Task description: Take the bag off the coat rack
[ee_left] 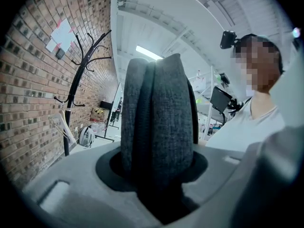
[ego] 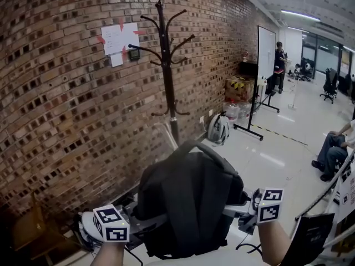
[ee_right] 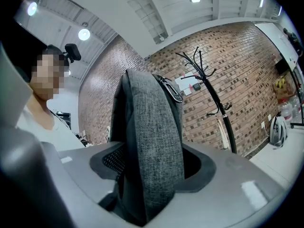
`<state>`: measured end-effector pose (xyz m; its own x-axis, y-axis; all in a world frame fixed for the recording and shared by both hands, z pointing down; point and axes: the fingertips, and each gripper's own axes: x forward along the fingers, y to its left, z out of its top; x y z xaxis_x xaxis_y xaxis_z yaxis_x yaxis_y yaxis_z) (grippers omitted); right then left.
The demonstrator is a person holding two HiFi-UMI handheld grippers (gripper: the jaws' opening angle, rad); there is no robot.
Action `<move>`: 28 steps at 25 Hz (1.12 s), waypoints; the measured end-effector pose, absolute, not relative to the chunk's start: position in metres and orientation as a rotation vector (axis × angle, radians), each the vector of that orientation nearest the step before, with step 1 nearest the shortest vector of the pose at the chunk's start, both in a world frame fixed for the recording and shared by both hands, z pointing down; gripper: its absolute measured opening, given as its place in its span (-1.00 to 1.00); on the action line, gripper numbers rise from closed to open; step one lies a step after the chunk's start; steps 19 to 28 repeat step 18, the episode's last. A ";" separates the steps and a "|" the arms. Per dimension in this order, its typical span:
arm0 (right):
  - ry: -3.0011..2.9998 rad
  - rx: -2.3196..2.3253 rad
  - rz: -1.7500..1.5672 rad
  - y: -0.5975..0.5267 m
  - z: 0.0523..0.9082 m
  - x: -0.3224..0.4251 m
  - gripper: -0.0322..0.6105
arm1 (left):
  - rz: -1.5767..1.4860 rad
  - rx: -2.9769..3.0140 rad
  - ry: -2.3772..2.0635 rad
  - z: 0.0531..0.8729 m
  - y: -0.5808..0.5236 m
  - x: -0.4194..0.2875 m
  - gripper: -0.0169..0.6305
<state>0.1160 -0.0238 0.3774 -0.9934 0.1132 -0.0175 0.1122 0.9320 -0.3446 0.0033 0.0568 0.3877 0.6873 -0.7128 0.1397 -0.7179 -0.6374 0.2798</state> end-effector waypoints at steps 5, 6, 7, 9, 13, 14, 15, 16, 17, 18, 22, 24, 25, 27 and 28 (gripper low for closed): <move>-3.079 -0.185 0.548 -0.024 0.380 0.117 -0.04 | 0.014 2.580 -1.132 0.390 0.057 0.005 -0.38; -3.077 -0.183 0.549 -0.024 0.380 0.118 -0.04 | 0.012 2.574 -1.134 0.390 0.056 0.005 -0.38; -3.076 -0.181 0.551 -0.025 0.381 0.118 -0.04 | 0.012 2.571 -1.135 0.390 0.056 0.005 -0.38; -3.076 -0.178 0.554 -0.026 0.381 0.118 -0.04 | 0.021 2.578 -1.131 0.391 0.054 0.005 -0.38; -3.075 -0.173 0.558 -0.028 0.385 0.118 -0.04 | 0.018 2.573 -1.128 0.394 0.052 0.005 -0.38; -3.074 -0.172 0.557 -0.028 0.385 0.117 -0.04 | 0.017 2.572 -1.126 0.394 0.051 0.005 -0.38; -3.073 -0.172 0.555 -0.029 0.385 0.117 -0.04 | 0.015 2.572 -1.124 0.395 0.051 0.005 -0.38; -3.072 -0.173 0.553 -0.029 0.385 0.117 -0.05 | 0.013 2.571 -1.122 0.395 0.051 0.005 -0.38; -3.071 -0.174 0.551 -0.029 0.385 0.117 -0.05 | 0.011 2.570 -1.120 0.395 0.052 0.005 -0.38; -3.070 -0.175 0.549 -0.029 0.386 0.117 -0.05 | 0.010 2.569 -1.118 0.395 0.052 0.005 -0.38; -3.070 -0.175 0.549 -0.029 0.386 0.117 -0.05 | 0.010 2.569 -1.118 0.395 0.052 0.005 -0.38; -3.070 -0.175 0.549 -0.029 0.386 0.117 -0.05 | 0.010 2.569 -1.118 0.395 0.052 0.005 -0.38; -3.070 -0.175 0.549 -0.029 0.386 0.117 -0.05 | 0.010 2.569 -1.118 0.395 0.052 0.005 -0.38; -3.070 -0.175 0.549 -0.029 0.386 0.117 -0.05 | 0.010 2.569 -1.118 0.395 0.052 0.005 -0.38; -3.070 -0.175 0.549 -0.029 0.386 0.117 -0.05 | 0.010 2.569 -1.118 0.395 0.052 0.005 -0.38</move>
